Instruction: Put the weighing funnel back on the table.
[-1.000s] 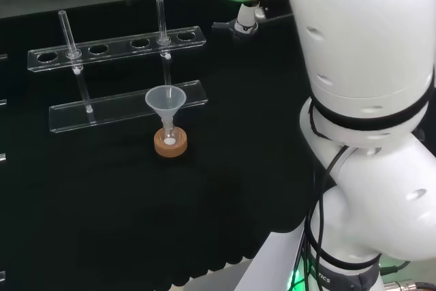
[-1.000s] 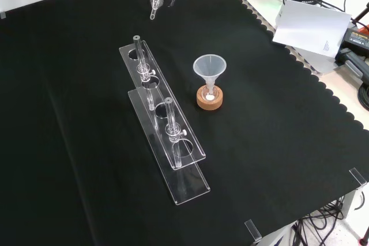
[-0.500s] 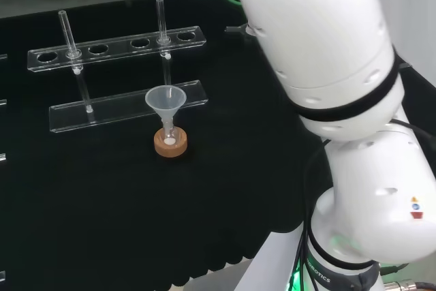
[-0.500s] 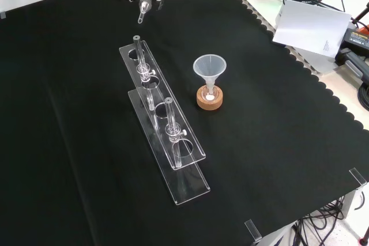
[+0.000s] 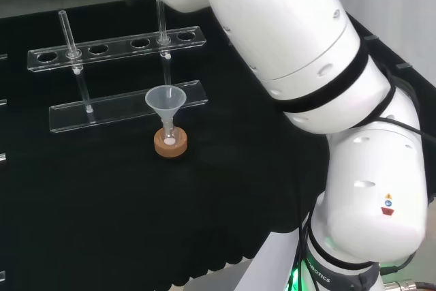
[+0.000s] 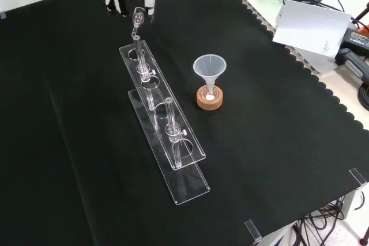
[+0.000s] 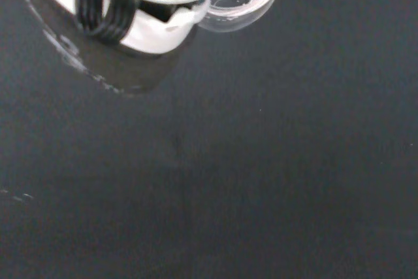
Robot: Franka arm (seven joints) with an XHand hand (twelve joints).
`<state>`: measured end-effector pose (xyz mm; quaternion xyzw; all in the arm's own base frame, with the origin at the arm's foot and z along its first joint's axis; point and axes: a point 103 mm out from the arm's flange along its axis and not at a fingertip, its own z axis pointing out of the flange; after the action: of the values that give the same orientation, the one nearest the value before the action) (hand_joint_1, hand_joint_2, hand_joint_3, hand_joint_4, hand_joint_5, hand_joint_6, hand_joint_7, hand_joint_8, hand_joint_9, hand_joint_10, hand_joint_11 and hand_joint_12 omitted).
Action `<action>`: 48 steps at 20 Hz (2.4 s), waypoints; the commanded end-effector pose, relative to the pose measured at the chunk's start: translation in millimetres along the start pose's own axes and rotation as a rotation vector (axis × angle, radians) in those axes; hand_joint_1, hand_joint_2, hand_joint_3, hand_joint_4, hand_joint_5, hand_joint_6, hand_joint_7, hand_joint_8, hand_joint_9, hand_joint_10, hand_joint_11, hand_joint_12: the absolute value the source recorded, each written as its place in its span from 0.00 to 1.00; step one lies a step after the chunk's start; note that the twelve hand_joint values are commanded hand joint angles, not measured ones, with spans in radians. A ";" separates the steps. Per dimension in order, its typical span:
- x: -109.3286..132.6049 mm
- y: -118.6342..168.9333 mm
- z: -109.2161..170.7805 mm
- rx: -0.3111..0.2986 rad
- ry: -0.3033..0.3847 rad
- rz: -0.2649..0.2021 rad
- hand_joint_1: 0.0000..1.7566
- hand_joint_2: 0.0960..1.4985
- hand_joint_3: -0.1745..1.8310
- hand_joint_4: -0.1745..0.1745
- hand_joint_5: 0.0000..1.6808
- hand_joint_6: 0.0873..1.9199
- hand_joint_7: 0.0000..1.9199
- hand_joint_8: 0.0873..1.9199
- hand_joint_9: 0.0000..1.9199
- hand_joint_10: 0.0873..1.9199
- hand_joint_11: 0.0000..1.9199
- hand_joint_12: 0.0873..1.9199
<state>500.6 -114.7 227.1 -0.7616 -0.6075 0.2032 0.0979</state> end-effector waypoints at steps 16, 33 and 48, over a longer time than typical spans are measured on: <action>2.5 72.5 73.4 0.082 -0.024 -0.035 0.64 0.39 0.42 1.00 0.76 0.32 0.29 0.30 0.48 0.15 0.41 0.54; -0.1 84.6 105.0 0.076 -0.031 -0.028 0.64 0.39 0.42 1.00 0.76 0.32 0.29 0.30 0.48 0.15 0.41 0.54; 4.0 89.1 107.6 0.091 -0.029 -0.019 0.64 0.39 0.42 1.00 0.76 0.32 0.29 0.30 0.48 0.15 0.41 0.54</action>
<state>532.2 -139.8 97.0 -0.7486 -0.6066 0.2398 0.1187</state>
